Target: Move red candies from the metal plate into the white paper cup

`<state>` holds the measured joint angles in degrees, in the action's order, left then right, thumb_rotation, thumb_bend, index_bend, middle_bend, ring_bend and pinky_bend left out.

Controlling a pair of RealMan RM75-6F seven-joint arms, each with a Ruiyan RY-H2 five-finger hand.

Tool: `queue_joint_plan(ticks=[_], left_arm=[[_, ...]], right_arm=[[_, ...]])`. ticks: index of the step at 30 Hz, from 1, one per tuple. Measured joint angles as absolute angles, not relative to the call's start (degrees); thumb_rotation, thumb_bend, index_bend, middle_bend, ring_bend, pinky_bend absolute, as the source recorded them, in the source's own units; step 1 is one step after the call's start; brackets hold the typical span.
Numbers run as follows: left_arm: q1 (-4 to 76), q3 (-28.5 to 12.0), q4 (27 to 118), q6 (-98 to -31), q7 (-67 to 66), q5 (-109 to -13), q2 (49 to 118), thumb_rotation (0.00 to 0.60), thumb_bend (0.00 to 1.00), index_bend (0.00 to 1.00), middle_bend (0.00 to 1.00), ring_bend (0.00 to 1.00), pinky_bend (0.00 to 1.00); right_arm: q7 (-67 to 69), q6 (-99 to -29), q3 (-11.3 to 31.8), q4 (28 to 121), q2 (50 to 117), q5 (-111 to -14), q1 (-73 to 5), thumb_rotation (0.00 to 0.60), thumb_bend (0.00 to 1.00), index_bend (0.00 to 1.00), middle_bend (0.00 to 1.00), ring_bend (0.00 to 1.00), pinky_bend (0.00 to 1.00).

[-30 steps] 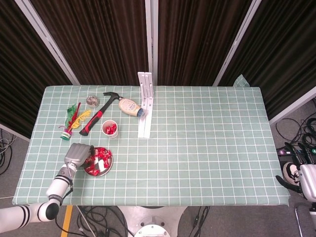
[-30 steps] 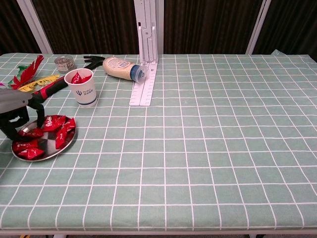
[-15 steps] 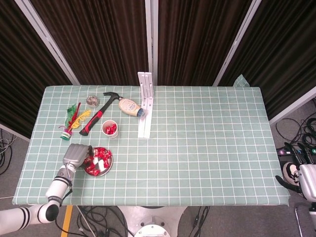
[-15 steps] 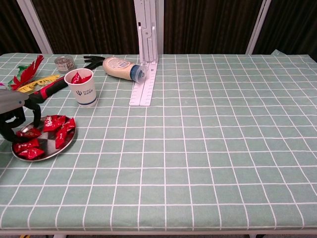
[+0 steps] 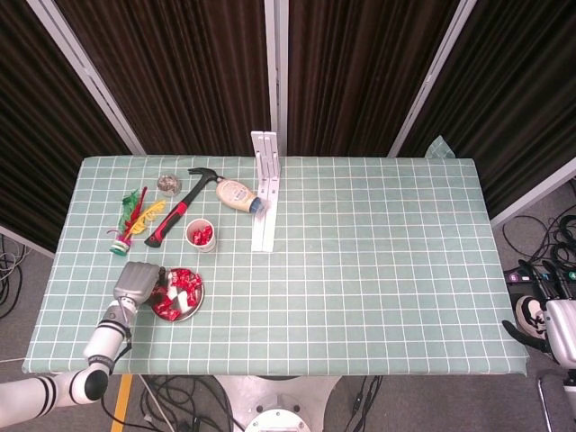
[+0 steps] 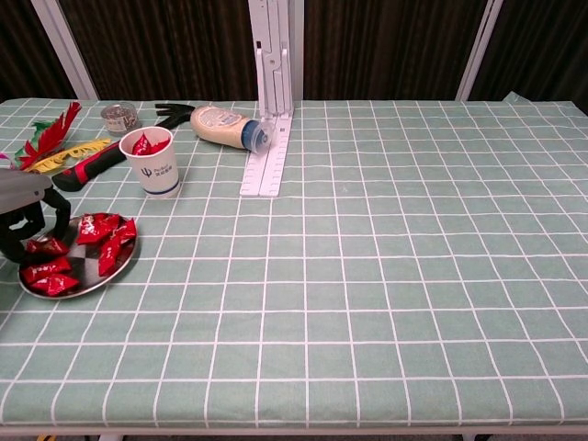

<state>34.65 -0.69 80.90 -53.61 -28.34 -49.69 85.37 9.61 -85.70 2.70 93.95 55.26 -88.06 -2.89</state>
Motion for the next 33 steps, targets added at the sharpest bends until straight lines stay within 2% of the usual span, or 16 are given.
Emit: queue_joint_plan(ticks=[6, 15, 24, 33], left_arm=[[34.40, -1.02, 80.88, -53.59, -27.30, -50.54, 85.30, 0.600, 0.42, 0.67, 0.96, 1.00, 1.00], [34.01, -2.03, 84.52, -55.10, -25.27, -53.51, 83.17, 0.600, 0.43, 0.69, 0.96, 1.00, 1.00], [36.83, -8.97, 90.57, -57.06, -21.29, -57.87, 77.85, 0.600, 0.43, 0.68, 0.96, 1.00, 1.00], [44.66, -14.08, 83.66, -49.85, -19.44, -55.41, 80.25, 0.600, 0.42, 0.64, 0.96, 1.00, 1.00]], right_arm=[[9.73, -85.76, 2.66, 93.92, 55.27, -88.15, -2.85, 0.600, 0.09, 0.08, 0.22, 0.06, 0.35], [10.01, -85.66, 2.71, 93.72, 55.28, -88.18, -2.96, 0.600, 0.09, 0.08, 0.22, 0.06, 0.35], [10.05, -85.46, 2.70, 93.60, 55.46, -88.02, -3.02, 0.600, 0.09, 0.08, 0.22, 0.06, 0.35], [9.98, -85.30, 2.81, 93.51, 55.48, -87.42, -2.95, 0.600, 0.09, 0.08, 0.22, 0.06, 0.35]])
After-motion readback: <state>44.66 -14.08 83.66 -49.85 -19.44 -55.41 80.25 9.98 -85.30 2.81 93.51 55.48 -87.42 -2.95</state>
